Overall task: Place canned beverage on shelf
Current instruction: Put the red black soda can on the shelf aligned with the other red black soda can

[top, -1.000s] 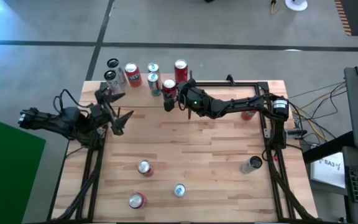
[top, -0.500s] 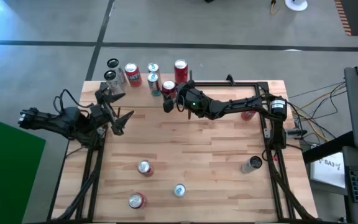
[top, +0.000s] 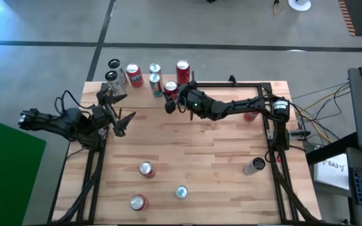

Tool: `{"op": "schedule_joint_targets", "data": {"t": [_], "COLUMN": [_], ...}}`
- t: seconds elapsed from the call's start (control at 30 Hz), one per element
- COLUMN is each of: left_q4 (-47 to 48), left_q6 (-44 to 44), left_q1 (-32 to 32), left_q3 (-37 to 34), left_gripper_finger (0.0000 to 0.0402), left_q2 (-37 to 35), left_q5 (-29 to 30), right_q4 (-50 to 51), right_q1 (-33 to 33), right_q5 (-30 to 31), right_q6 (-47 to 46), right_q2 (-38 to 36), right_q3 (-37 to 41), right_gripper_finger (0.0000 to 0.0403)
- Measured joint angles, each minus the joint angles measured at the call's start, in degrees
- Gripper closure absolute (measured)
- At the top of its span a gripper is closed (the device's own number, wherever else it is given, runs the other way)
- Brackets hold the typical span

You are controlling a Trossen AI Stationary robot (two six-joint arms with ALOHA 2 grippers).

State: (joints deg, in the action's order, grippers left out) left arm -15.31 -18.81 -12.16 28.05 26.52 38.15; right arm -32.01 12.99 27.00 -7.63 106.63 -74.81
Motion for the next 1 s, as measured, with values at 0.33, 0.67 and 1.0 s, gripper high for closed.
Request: {"op": "schedule_joint_targets", "data": {"t": [0.33, 0.67, 1.0], "left_q4": [0.01, -0.02, -0.02], "left_q6": [0.28, 0.46, 0.46], "left_q1": [0.01, 0.0, 0.0], "left_q3": [0.0, 0.0, 0.0], "left_gripper_finger": [0.0043, 0.0043, 0.0043], "left_q2": [0.13, 0.13, 0.13], "left_q5": [0.0, 0.0, 0.0], "right_q4": [0.46, 0.46, 0.44], "right_q1": [-0.44, -0.63, -0.62], "right_q5": [-1.38, -1.54, -1.55], "right_q6": [0.72, 0.27, 1.23], "right_q2": [-0.02, -0.11, -0.11], "right_q3": [-0.67, -0.7, -0.72], "right_gripper_finger": [0.0051, 0.0051, 0.0051]}}
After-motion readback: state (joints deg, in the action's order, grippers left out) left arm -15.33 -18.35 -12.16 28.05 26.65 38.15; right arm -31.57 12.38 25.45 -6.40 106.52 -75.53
